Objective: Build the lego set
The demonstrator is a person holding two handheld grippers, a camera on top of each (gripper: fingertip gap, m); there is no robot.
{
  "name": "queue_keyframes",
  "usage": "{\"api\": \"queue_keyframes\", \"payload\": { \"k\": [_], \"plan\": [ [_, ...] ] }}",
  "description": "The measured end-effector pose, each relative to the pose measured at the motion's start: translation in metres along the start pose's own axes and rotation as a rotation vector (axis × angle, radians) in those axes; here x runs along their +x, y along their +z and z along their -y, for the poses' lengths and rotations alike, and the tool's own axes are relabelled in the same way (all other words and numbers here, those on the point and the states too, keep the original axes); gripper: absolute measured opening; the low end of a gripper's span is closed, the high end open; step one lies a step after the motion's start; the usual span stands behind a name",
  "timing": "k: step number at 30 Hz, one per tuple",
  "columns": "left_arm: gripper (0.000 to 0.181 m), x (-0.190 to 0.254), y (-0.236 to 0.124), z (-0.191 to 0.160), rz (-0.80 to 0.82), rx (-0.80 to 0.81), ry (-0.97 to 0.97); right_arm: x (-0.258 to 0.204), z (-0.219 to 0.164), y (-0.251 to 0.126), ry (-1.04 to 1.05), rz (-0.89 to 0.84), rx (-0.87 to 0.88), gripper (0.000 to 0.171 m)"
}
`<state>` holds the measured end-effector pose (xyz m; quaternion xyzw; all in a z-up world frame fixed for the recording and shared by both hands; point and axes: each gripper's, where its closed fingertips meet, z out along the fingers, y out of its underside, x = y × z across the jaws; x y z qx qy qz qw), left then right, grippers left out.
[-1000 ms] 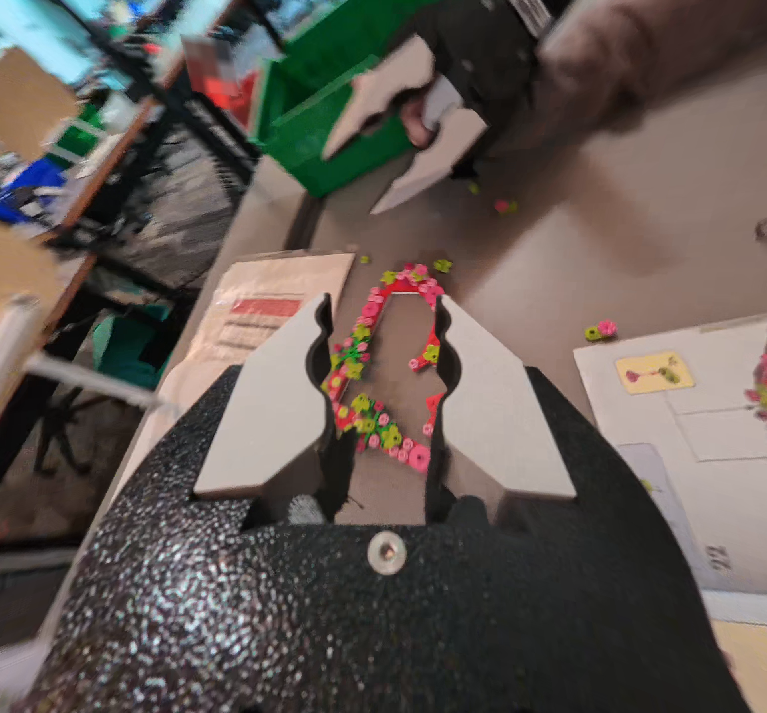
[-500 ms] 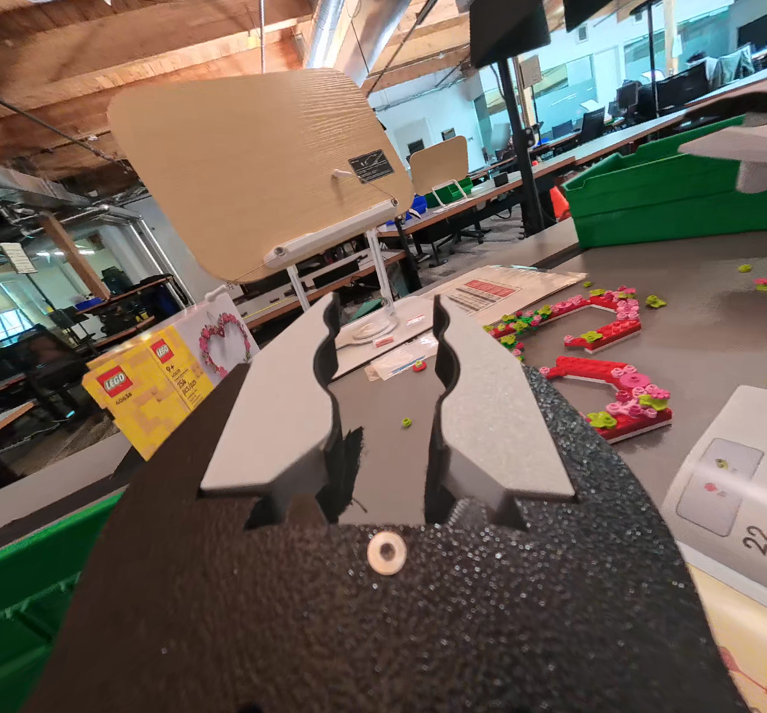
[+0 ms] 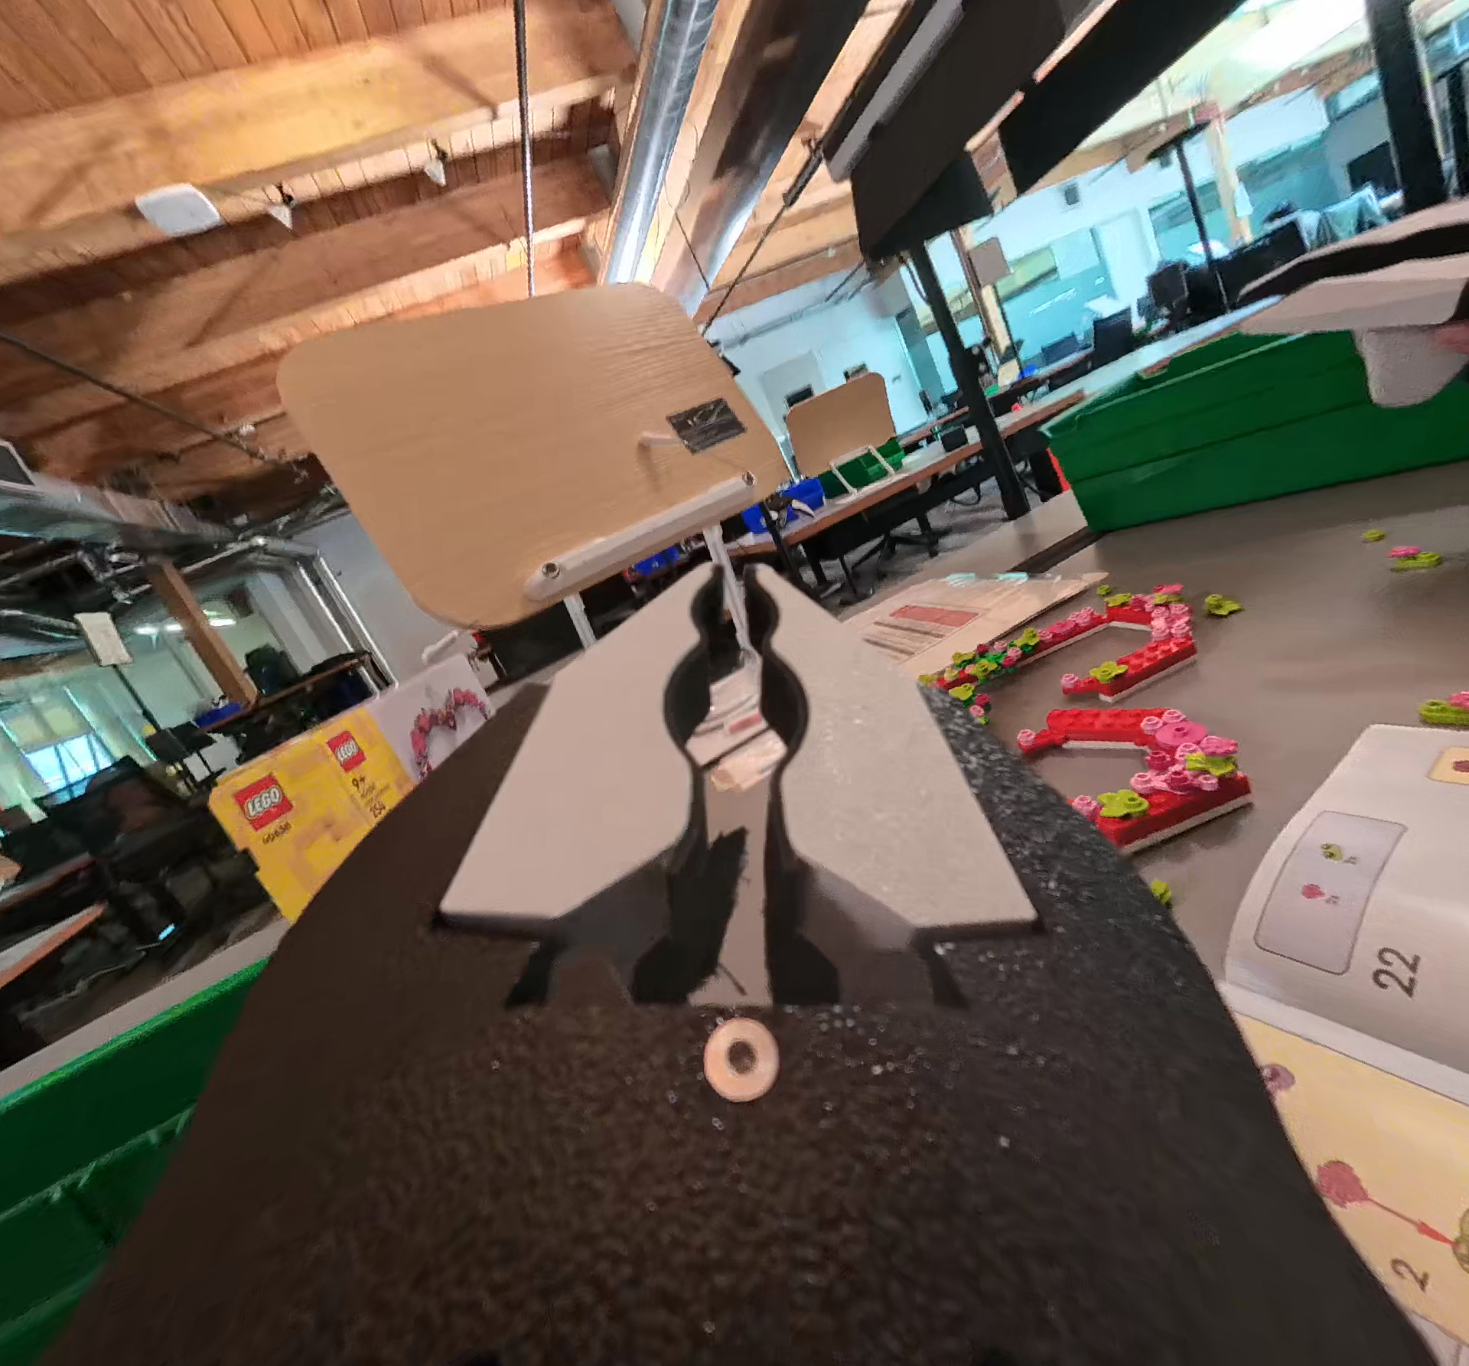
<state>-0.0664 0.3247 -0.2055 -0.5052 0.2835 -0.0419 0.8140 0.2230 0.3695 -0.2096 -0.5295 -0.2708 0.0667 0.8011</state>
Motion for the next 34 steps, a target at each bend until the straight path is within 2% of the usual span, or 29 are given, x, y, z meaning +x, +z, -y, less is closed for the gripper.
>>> {"api": "queue_keyframes", "payload": {
  "k": [11,14,27,34],
  "plan": [
    [0.0,0.003,0.003,-0.016,0.014,-0.081,0.09,-0.011,-0.01,0.01,-0.053,0.047,-0.053,0.016],
    [0.0,0.005,0.006,-0.03,0.01,-0.164,0.071,-0.008,-0.017,0.012,-0.09,0.028,-0.088,0.0],
    [0.0,0.002,0.006,-0.036,0.006,-0.195,0.035,-0.015,-0.023,0.014,-0.085,0.068,-0.112,0.0],
    [0.0,0.006,0.008,-0.037,-0.007,-0.192,0.084,-0.017,-0.022,0.015,-0.078,0.075,-0.106,0.0]
  ]
}}
